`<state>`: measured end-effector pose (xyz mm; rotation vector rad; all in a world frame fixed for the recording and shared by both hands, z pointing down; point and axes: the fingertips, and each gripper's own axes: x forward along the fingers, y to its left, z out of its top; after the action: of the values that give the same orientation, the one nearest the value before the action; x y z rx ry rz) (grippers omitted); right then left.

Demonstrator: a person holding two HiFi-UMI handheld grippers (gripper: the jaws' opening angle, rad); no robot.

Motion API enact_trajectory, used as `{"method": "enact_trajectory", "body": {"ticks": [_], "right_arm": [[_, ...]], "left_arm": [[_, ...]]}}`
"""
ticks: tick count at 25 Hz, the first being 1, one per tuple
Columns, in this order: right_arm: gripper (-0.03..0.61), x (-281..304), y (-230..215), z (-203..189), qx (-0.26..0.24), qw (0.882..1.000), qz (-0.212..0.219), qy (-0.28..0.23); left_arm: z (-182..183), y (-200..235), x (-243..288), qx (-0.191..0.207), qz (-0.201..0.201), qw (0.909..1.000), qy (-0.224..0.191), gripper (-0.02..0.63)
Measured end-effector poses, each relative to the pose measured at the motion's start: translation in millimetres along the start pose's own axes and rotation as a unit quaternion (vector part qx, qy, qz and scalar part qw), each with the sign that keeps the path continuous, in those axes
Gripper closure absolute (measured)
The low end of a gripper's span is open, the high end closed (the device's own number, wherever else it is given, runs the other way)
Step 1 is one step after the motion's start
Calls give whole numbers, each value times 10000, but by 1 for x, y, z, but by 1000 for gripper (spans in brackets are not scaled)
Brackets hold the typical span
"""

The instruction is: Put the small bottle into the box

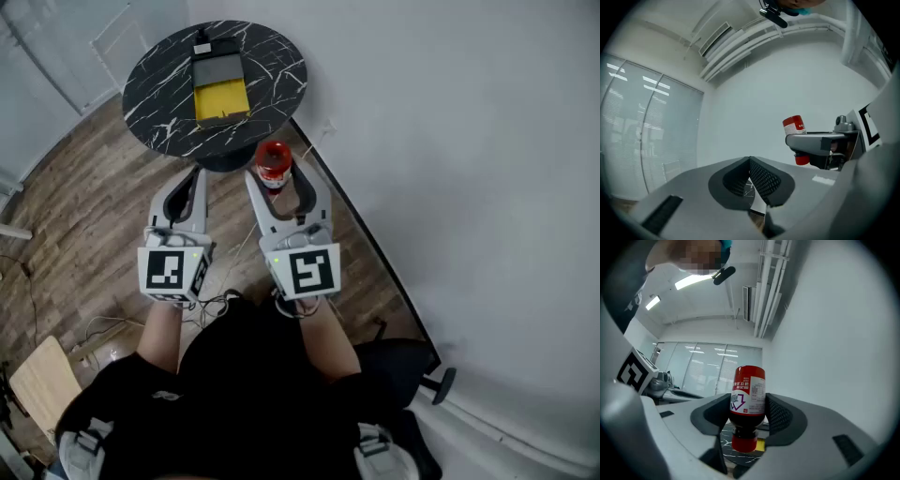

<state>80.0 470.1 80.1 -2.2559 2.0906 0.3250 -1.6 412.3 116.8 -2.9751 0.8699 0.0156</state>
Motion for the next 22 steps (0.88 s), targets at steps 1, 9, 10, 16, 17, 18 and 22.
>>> {"method": "enact_trajectory", "body": {"ticks": [1,9,10,16,17,18,22], "right_arm": [[364,-1,-3,-1,16,10000,-19,4],[362,-1,-38,-17,178,9994,-247,133],[362,2,-45,-20,204,9993,-258,152],[362,42,-107,-46,314,9993,-154,91],[362,51,-118,-49,340,9993,-118,81],[362,59,-129,-52,349,9993,-79,81],[362,94,-175,-65,315,9993,123,142]], "left_arm": [[0,-3,3,-13,-22,10000,24,615],[-10,-26,39,-31,-293,9995,133,615],[-12,-28,48,-44,-301,9994,152,615],[-24,-32,122,67,-193,9995,240,615],[-25,-33,135,102,-167,9994,280,614],[-26,-34,149,132,-149,9993,320,615],[-26,-37,204,179,24,9989,421,615]]}}
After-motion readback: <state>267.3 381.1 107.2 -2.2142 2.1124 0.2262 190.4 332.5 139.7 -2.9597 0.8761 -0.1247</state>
